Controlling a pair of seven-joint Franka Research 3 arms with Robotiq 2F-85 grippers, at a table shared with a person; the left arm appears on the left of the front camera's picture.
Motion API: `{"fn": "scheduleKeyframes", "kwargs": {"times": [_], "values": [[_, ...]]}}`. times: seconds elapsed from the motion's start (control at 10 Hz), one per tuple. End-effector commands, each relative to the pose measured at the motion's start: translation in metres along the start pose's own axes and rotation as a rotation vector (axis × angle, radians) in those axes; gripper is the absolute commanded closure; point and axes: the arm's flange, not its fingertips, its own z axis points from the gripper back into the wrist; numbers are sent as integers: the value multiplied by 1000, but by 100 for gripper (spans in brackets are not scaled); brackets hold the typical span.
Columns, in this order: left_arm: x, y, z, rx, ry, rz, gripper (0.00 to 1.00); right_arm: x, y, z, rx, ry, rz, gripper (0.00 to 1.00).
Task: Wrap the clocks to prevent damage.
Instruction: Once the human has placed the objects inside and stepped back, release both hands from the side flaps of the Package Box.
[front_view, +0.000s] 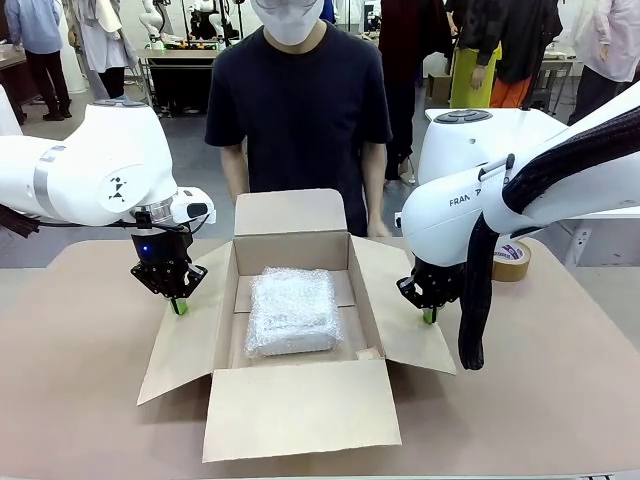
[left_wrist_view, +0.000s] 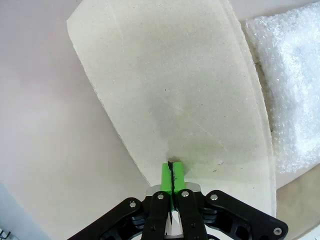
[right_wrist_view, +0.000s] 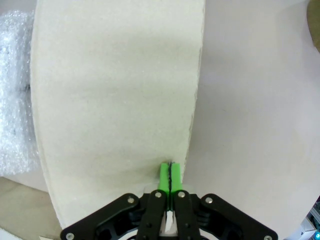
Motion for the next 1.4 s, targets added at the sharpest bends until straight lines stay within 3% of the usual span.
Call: {"fn": "scheduleKeyframes", "kwargs": {"times": [0.0, 0.2, 0.3, 0.5, 0.8, 1.0, 1.3], "values": [[-1, 1, 2, 2, -1, 0, 100, -2, 0, -1, 11, 11, -20, 99], [0, 0, 0, 0, 0, 0, 100, 0, 0, 0, 0, 0, 0, 99], [3, 6, 17, -43, -41, -187, 100, -1, -3, 14, 38, -12, 161, 99], [-2, 22, 87, -45, -34, -540, 100, -14, -7, 80, -55, -7, 441, 99], [-40, 37, 182, -85, -12, -875, 100, -56, -11, 196, -118, -8, 659, 99], [-55, 42, 211, -80, -53, -924, 100, -73, -7, 236, -142, -64, 667, 99], [-60, 41, 215, -70, -44, -915, 100, -80, -7, 240, -124, -46, 660, 99]]}}
